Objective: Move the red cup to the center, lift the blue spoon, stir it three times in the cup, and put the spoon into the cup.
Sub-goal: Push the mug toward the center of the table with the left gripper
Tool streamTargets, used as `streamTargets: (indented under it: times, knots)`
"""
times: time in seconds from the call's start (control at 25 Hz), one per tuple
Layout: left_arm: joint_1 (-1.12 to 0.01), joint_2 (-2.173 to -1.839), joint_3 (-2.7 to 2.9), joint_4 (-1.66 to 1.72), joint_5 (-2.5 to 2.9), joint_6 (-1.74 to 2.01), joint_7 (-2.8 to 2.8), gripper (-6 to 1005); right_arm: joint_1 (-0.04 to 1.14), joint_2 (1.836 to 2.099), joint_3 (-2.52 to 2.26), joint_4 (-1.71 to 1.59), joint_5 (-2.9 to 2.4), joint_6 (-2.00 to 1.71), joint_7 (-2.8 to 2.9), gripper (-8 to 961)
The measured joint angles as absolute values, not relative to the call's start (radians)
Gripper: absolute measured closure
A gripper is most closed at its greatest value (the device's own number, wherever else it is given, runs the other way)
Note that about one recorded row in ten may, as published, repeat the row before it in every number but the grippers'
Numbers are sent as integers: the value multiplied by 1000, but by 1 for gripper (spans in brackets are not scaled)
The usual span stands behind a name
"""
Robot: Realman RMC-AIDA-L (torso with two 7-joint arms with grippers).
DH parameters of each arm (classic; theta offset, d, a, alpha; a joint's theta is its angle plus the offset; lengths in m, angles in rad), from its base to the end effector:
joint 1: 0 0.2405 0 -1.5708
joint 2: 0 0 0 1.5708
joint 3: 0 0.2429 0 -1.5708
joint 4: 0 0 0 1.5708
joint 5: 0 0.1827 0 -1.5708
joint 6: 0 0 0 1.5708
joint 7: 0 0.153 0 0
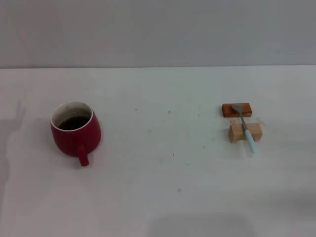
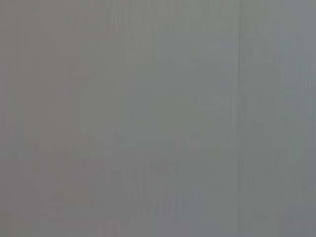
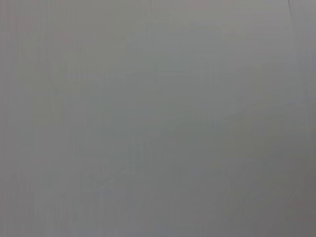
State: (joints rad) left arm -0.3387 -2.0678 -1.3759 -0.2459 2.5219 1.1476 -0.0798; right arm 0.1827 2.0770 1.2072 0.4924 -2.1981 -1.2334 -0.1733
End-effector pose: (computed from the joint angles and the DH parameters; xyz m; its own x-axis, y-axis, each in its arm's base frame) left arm -0.3363 0.3118 0.0653 0.6983 -0.1245 0.7049 0.7146 0.1781 -0.6765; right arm 0.3331 0.2796 0.0805 0.7268 0.2158 -0.6520 -0.6798 0.3616 -0.6381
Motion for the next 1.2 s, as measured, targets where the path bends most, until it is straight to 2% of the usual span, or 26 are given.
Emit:
streamTargets:
  times: [1.2]
  knots:
    - [-339,-2068,-1371,-244,2522,1147,-80,222,176,2077,1207,514,-2198,-1233,-181,120]
